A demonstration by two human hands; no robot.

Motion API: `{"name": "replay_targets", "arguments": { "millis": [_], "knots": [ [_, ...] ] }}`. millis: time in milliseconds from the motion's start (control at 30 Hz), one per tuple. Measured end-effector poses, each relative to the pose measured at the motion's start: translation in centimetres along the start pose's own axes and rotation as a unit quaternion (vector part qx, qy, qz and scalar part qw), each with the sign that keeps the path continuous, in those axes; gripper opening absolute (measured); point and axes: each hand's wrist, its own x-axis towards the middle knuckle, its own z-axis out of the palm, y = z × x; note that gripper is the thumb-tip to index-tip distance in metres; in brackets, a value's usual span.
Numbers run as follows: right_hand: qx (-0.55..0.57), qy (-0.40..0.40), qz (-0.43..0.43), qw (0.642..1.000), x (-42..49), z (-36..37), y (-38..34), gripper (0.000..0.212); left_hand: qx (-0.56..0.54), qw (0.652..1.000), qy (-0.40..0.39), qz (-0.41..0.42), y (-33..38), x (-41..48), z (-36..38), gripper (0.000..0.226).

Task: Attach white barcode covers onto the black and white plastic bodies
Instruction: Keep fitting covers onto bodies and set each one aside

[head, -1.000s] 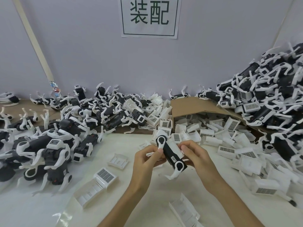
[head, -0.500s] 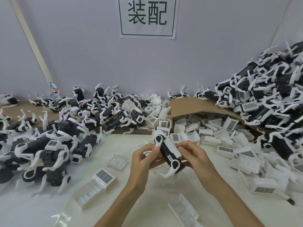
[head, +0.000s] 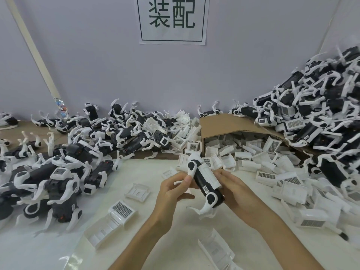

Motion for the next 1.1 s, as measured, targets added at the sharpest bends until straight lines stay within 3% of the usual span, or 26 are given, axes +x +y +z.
{"name": "replay_targets", "arguments": {
  "millis": [167,267,433,567,867,1100],
  "knots": [
    [0.089,-0.099,0.058,0.989,-0.3,0.5,0.0,0.052,0.004,1.000,0.000,0.014,0.0,0.0,-0.1,0.033],
    [0.137,-0.118,0.060,0.982,-0.4,1.0,-0.1,0.052,-0.022,1.000,0.007,0.007,0.2,0.0,-0.3,0.037],
    [0.130,-0.097,0.036,0.986,-0.3,0.9,0.0,0.046,-0.055,0.998,0.003,-0.021,0.5,0.0,-0.1,0.017],
    [0.117,-0.089,0.018,0.989,-0.4,0.9,-0.1,0.044,-0.062,0.997,0.008,-0.033,0.4,0.0,0.0,0.015],
    [0.066,-0.033,-0.007,0.997,-0.5,1.6,0.0,0.048,-0.058,0.997,0.006,-0.043,0.2,0.2,-0.3,0.030],
    [-0.009,0.037,-0.049,0.998,-0.2,1.6,0.4,0.042,-0.017,0.995,0.060,-0.079,-0.2,0.3,0.1,0.057]
  ]
}}
